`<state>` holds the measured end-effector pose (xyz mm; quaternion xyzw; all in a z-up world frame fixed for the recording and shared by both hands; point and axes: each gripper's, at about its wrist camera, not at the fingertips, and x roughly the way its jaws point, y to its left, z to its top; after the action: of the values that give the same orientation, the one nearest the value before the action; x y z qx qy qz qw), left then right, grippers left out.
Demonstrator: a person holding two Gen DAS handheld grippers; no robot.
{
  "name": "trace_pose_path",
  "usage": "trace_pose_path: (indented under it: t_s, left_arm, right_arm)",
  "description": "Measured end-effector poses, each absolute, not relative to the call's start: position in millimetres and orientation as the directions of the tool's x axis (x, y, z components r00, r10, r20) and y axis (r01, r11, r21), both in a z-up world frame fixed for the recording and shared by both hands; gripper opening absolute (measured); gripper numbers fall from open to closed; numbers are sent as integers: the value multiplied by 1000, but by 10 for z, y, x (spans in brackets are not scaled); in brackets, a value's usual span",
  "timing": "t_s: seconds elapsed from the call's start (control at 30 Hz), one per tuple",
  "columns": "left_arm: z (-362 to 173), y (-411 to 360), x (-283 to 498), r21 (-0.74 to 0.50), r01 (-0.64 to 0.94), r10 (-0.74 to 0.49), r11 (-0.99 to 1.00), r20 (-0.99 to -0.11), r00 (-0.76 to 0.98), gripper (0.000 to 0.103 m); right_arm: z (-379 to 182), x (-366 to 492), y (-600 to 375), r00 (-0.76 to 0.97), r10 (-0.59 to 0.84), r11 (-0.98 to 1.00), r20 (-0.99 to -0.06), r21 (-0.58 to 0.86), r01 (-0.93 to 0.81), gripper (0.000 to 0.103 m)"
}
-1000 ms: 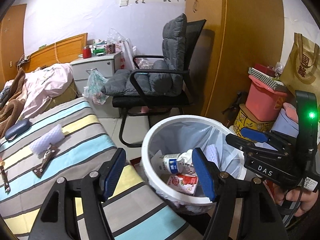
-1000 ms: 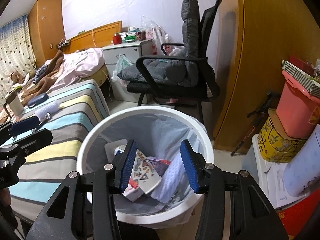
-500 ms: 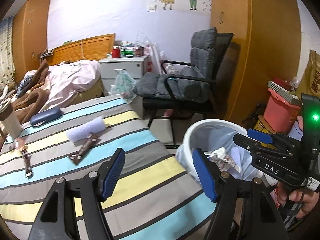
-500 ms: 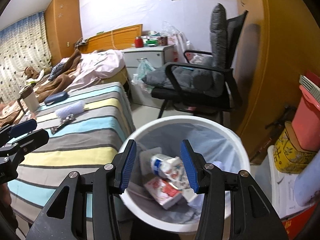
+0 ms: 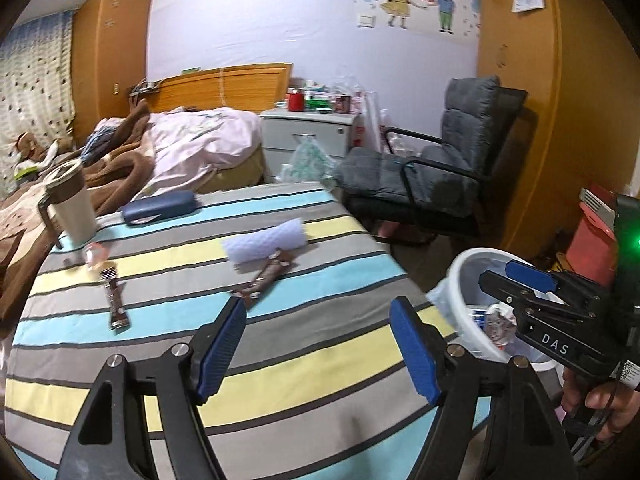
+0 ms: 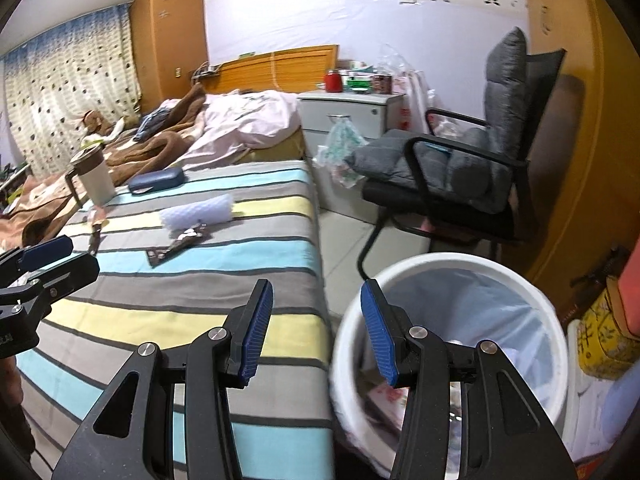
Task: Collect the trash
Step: 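Withdraw both open tools from the bin toward the bed, then grasp a brown snack wrapper with the left tool while the right tool grasps another brown wrapper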
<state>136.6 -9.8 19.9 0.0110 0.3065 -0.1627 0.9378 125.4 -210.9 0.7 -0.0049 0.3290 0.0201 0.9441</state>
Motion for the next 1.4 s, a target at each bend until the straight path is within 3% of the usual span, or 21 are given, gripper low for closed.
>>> trace_pose_path:
  t_s: [0.23, 0.9, 1.4]
  left_arm:
    - [138, 322, 1464, -93, 232, -241, 968, -585, 774, 76]
    - [-118, 1419, 1834, -109, 2, -72, 994, -638, 766, 76]
    - [-281, 1672, 2228, -130, -22, -72, 991, -677, 733, 76]
  right_arm:
    - [-42, 1404, -1809, 764, 90, 994, -639, 16, -104, 54]
    - [-218, 1900, -1069, 684, 186, 973, -705, 36, -227, 54]
    - [-372, 2198, -907, 648, 156, 982, -746, 45, -186, 54]
